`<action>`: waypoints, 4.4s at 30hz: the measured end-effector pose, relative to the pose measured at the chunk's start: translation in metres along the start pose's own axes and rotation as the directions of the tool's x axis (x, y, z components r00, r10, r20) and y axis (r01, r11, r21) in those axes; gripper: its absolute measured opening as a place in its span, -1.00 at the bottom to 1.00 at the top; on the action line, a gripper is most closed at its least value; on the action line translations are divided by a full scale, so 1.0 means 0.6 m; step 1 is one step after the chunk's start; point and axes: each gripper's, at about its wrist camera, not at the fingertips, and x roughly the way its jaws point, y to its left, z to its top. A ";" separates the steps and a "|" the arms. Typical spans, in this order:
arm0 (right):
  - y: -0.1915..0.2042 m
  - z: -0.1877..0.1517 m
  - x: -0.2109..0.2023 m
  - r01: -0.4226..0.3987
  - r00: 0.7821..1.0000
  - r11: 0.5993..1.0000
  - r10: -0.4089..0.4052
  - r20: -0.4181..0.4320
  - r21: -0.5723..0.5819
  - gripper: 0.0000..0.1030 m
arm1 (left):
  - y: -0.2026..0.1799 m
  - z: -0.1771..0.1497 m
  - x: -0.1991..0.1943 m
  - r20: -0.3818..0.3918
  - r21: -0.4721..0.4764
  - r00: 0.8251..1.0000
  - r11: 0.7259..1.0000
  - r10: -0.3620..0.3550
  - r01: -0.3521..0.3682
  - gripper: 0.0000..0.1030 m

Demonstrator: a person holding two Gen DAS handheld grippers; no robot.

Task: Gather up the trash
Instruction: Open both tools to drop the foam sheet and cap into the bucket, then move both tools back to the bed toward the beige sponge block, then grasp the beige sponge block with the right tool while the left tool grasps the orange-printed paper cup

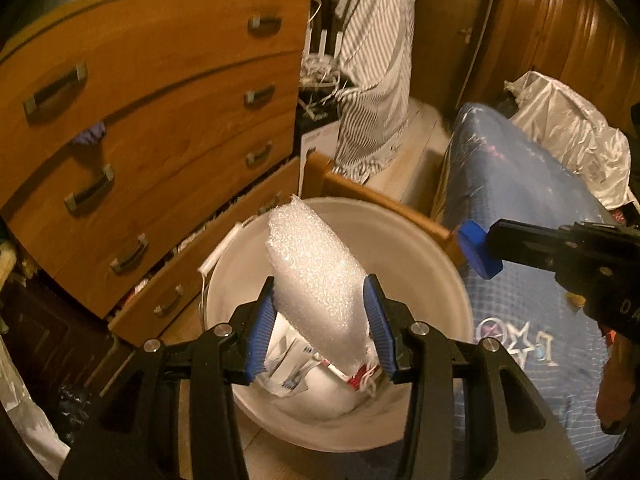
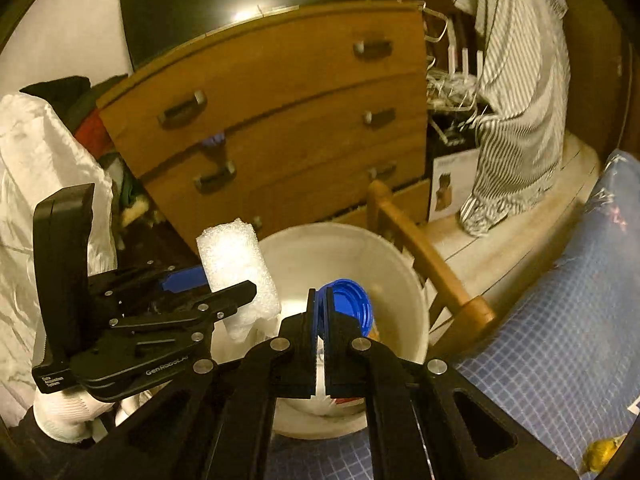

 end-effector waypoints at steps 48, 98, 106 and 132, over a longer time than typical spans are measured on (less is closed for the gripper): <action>-0.168 -0.299 -0.293 0.106 0.963 0.972 -0.153 0.223 0.208 0.36 | -0.112 -0.071 0.017 -0.038 0.027 0.989 0.989 -0.145 0.146 0.89; -0.571 -0.875 -0.626 0.378 0.908 0.785 -0.417 -0.034 0.491 0.26 | -0.723 -0.305 0.049 -0.356 0.365 0.853 0.784 -0.381 0.502 0.88; -0.578 -0.917 -0.580 0.415 0.889 0.754 -0.454 -0.052 0.509 0.00 | -0.786 -0.328 0.069 -0.391 0.418 0.839 0.738 -0.379 0.529 0.88; -0.613 -0.963 -0.587 0.261 0.914 0.750 -0.394 0.093 0.607 -0.13 | -0.968 -0.131 0.240 -0.391 0.683 0.910 0.620 -0.137 0.387 0.67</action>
